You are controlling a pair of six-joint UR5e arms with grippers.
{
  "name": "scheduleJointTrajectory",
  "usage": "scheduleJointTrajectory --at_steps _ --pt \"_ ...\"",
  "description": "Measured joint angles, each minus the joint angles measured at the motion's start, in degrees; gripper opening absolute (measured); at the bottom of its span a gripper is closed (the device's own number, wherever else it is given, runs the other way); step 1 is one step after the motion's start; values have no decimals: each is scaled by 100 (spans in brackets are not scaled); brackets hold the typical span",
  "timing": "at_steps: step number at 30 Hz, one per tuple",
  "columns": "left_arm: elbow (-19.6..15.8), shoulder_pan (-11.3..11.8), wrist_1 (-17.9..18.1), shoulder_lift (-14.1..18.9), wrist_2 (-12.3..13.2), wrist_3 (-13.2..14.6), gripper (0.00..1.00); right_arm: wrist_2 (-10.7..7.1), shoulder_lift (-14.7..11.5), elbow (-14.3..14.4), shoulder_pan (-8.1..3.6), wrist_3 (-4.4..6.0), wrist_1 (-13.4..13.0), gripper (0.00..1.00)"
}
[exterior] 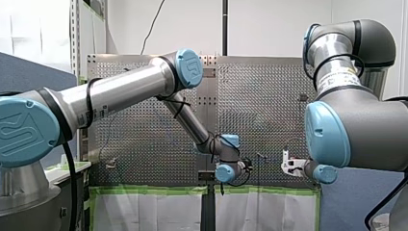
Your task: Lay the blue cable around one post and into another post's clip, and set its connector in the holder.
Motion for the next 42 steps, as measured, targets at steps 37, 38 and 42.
scheduleJointTrajectory --at_steps 37,38,42 --pt "418 154 -170 -185 50 -29 0 19 26 -287 -128 54 243 1" --pt "422 162 -167 -185 54 -33 0 19 26 -294 -128 54 249 1" --pt "444 182 -171 -189 67 -44 0 20 26 -311 -131 56 250 1"
